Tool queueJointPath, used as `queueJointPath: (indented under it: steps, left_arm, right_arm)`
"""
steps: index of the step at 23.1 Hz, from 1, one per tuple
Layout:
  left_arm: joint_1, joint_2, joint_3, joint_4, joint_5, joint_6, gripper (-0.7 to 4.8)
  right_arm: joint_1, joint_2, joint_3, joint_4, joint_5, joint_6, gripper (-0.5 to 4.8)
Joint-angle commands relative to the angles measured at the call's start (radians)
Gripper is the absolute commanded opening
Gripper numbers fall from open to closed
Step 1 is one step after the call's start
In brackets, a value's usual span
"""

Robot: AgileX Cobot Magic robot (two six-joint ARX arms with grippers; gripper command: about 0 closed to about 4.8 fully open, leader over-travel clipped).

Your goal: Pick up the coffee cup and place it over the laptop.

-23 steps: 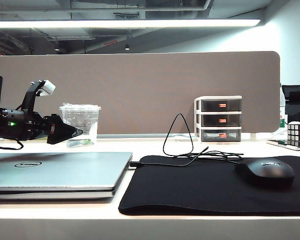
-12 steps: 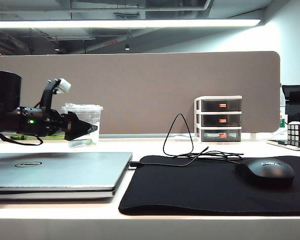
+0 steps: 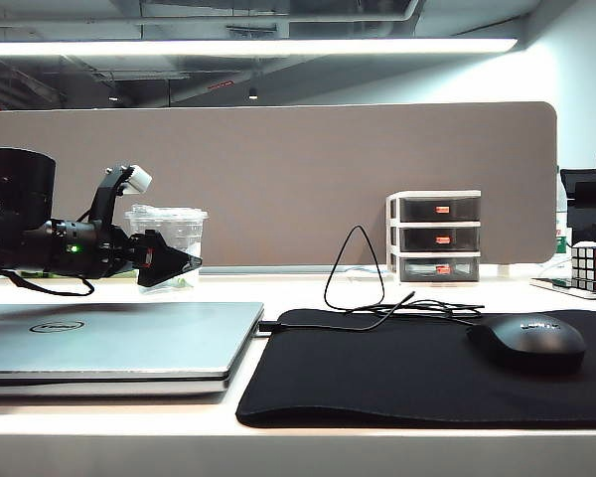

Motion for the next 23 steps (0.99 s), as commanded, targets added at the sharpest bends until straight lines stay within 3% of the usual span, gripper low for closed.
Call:
queueJointPath:
  steps: [1, 6, 7, 13, 23]
  left_arm:
    - [0.0, -0.002, 0.001, 0.008, -0.002, 0.001, 4.79]
    - [0.0, -0.002, 0.001, 0.045, -0.003, 0.0, 4.79]
    - [0.001, -0.002, 0.001, 0.056, -0.003, 0.0, 4.31]
    - [0.001, -0.002, 0.001, 0.071, -0.002, 0.0, 3.68]
    - [0.002, -0.005, 0.0, 0.117, 0.002, -0.039, 3.61]
  right_arm:
    - [0.0, 0.002, -0.005, 0.01, 0.002, -0.004, -0.01]
    - [0.0, 0.002, -0.004, 0.01, 0.002, -0.003, -0.01]
    - [0.0, 0.002, -0.004, 0.01, 0.002, -0.003, -0.01]
    - [0.0, 0.002, -0.004, 0.01, 0.002, -0.003, -0.01]
    - [0.0, 0.002, -0.004, 0.01, 0.002, -0.003, -0.01]
